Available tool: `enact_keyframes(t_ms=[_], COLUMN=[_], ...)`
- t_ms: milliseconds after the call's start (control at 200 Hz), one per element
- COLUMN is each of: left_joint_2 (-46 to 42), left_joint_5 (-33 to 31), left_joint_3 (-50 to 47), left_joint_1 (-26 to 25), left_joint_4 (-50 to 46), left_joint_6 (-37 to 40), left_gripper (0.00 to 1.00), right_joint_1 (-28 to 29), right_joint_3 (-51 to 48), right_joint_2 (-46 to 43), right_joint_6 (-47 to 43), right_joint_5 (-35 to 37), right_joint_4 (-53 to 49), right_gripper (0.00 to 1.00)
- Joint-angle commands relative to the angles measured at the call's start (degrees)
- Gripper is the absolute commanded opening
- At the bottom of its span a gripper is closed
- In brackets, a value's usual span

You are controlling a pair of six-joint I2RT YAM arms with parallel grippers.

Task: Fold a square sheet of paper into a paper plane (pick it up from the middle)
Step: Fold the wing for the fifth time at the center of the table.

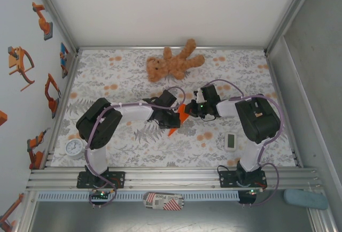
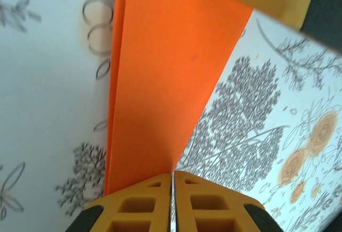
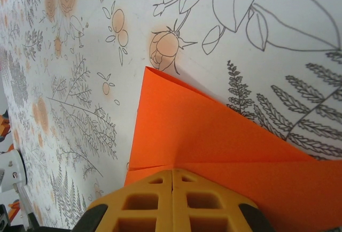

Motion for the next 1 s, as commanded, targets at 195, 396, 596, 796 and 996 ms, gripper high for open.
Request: enact_keyframes(t_ms=[195, 396, 596, 796, 996], left_joint_2=[-7.8, -8.1, -4.4, -2.4, -1.3], left_joint_5=[-3.8, -4.3, -2.7, -1.4, -0.7], left_joint_3=[-1.9, -1.6, 0.3, 0.5, -0.4], left_joint_1=[-0.5, -0.4, -0.3, -0.4, -0.8], left_joint_4=[-6.8, -7.2, -6.6, -5.8, -5.2], left_joint_6=[1.1, 2.2, 2.5, 2.1, 1.7], left_gripper=[0.13, 0.14, 0.12, 0.10, 0.09], right_joint_1=[-0.4, -0.4, -0.4, -0.3, -0.4], right_joint_3=[-1.3, -1.1, -1.1, -1.2, -1.3], right_joint_2=[3.3, 3.5, 3.6, 3.5, 3.6], right_joint_6=[-1.4, -1.5, -1.4, -1.3, -1.3], right_joint_5=[3.7, 3.6, 3.4, 3.5, 3.6], right_joint_4=[-4.7, -4.6, -4.5, -4.5, -4.4], right_gripper=[0.00, 0.00, 0.00, 0.00, 0.00])
